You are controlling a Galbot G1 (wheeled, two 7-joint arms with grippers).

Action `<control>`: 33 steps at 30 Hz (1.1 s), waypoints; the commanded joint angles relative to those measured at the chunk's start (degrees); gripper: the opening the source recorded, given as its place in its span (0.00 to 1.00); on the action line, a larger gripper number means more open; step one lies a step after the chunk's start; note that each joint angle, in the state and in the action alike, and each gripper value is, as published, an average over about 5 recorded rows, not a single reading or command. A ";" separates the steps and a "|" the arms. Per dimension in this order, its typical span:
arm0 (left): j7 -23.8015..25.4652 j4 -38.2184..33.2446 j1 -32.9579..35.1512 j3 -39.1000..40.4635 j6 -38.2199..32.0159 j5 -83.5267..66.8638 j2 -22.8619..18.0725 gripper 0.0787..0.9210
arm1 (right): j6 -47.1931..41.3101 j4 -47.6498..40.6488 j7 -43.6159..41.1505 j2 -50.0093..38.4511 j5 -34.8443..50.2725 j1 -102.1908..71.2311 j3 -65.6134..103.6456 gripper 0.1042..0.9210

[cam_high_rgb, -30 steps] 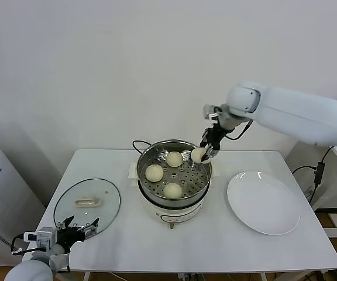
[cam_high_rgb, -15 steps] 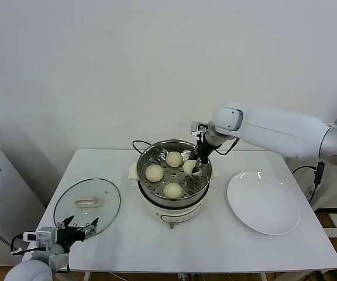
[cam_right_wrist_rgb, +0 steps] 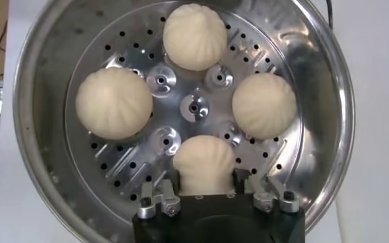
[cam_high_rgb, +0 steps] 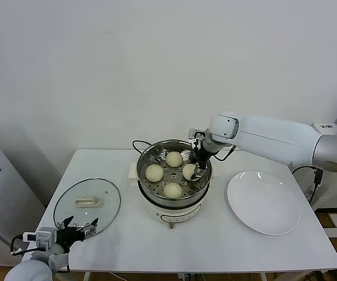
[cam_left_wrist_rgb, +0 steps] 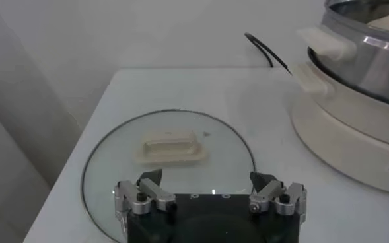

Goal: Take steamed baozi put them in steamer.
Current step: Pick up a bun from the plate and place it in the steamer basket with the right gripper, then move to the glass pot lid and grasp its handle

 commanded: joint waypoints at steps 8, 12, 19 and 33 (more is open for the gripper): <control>0.07 0.17 0.10 -0.09 -0.11 0.01 -0.19 0.88 | 2.19 -0.38 -6.03 -6.83 1.74 2.07 8.15 0.88; 0.11 0.19 0.12 -0.61 -0.34 -0.08 -0.14 0.88 | 4.13 -1.39 -4.30 -11.61 6.45 0.56 15.70 0.88; -0.03 0.29 -0.66 -1.36 -0.32 -0.35 -0.08 0.88 | 10.29 -0.59 9.92 -20.30 14.67 -16.05 37.44 0.88; -0.03 0.31 -2.50 -2.14 -0.44 -0.04 -1.06 0.88 | 22.05 10.25 33.04 -24.35 12.74 -54.28 76.92 0.88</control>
